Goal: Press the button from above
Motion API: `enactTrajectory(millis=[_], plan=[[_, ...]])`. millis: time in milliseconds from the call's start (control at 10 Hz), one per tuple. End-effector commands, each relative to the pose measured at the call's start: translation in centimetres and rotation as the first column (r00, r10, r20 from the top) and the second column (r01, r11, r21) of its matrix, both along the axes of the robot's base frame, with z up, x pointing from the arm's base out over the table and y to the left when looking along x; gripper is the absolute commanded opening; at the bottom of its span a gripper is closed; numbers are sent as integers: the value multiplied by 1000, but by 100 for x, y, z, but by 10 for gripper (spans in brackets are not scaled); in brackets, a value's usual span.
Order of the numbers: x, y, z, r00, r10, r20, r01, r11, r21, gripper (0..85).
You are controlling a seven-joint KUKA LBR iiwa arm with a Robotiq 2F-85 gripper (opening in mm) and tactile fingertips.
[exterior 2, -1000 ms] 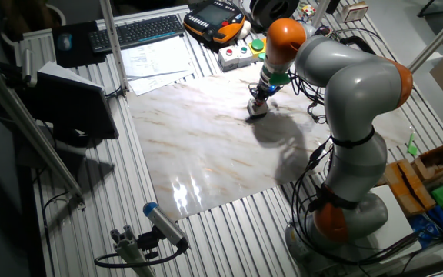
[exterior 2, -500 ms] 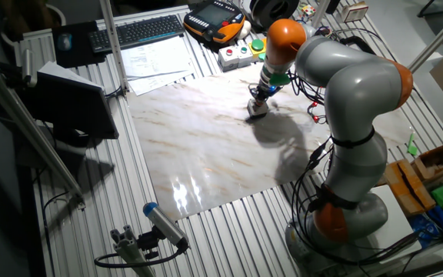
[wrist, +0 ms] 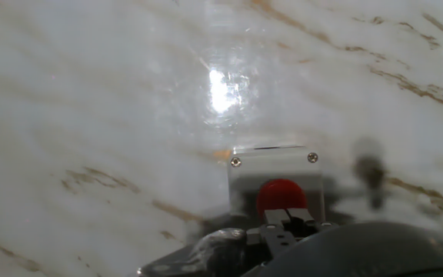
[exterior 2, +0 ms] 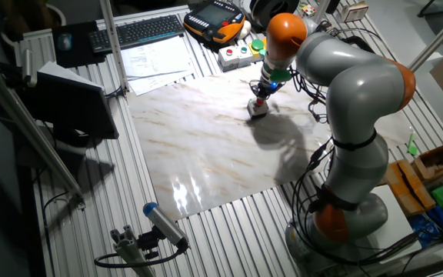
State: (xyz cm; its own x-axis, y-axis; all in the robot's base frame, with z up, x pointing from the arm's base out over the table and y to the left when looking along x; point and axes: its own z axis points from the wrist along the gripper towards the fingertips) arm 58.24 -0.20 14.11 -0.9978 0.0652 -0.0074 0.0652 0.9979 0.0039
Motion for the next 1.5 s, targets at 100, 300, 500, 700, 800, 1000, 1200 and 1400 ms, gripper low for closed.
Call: enactTrajectory(millis=[100, 300, 500, 700, 800, 1000, 1200, 1400], plan=[[-33, 1, 77, 1000, 3, 0, -3, 1000, -16, 7], [-57, -17, 129, 1000, 6, 2, -6, 1000, -30, 7], [-79, -27, 168, 1000, 8, 3, -7, 999, -34, 7], [-115, -60, 231, 1000, 9, 0, -9, 1000, -16, 7], [-145, -71, 276, 1000, 11, -1, -11, 1000, -17, 7], [-189, -96, 392, 1000, 20, -5, -20, 1000, -22, 7], [-237, -61, 496, 1000, 14, 3, -14, 1000, -22, 7], [-265, -35, 565, 1000, 18, 8, -18, 1000, -24, 7]])
